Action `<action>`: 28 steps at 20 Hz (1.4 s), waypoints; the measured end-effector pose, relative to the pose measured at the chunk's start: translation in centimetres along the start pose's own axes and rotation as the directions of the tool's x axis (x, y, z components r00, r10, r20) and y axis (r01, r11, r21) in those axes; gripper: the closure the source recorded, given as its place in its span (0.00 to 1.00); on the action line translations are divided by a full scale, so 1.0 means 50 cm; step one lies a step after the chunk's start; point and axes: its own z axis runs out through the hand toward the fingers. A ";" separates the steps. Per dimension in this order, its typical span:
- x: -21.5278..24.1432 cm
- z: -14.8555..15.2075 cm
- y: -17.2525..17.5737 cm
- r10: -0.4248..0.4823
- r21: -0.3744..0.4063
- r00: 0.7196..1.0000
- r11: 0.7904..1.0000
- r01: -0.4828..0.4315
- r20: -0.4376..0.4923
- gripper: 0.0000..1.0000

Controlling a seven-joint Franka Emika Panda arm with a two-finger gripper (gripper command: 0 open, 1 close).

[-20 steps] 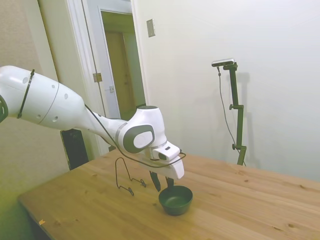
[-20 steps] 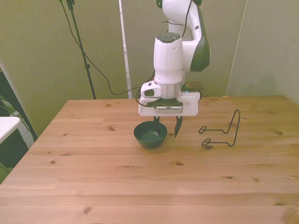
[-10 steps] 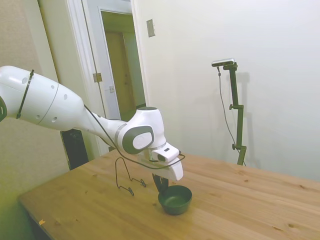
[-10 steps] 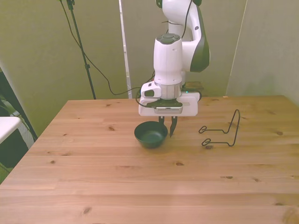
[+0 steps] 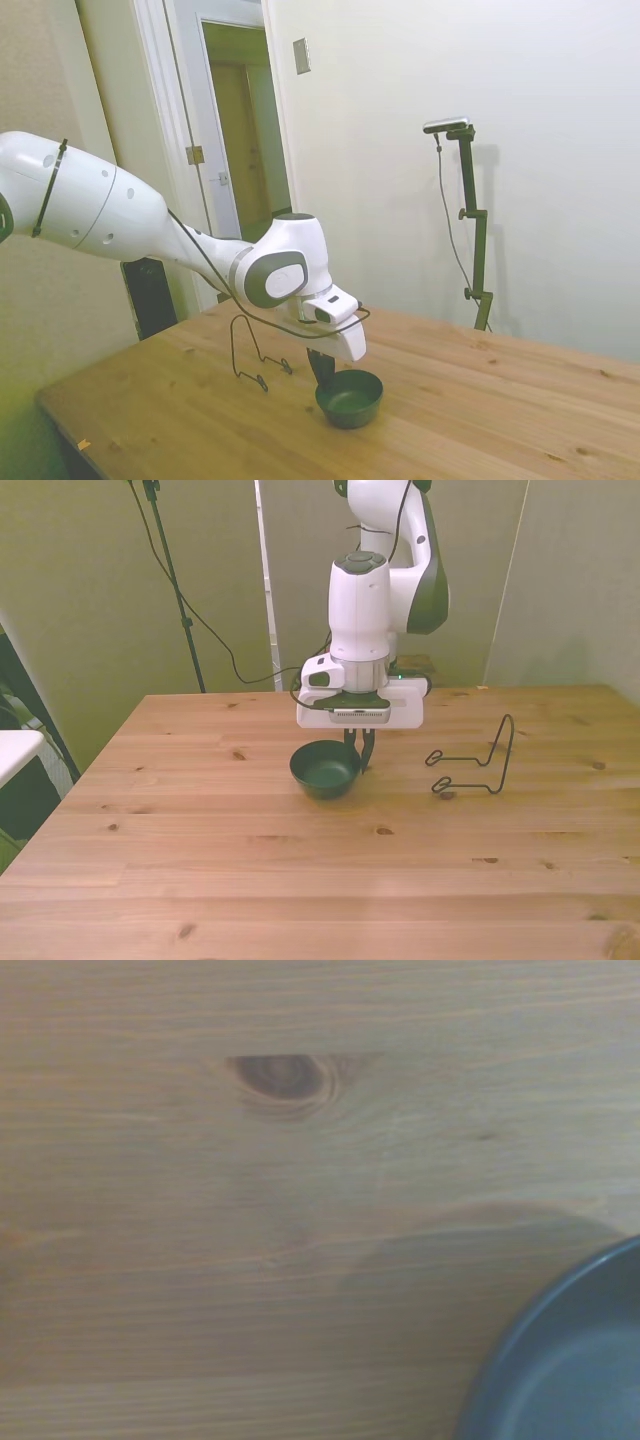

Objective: Load the bowl

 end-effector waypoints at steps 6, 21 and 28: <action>-0.050 -0.082 -0.014 -0.010 0.091 0.997 0.996 0.003 0.077 1.00; -0.170 -0.267 0.050 -0.286 0.542 0.910 0.836 0.085 0.299 1.00; -0.177 -0.264 0.030 -0.292 0.613 0.891 0.790 0.018 0.349 1.00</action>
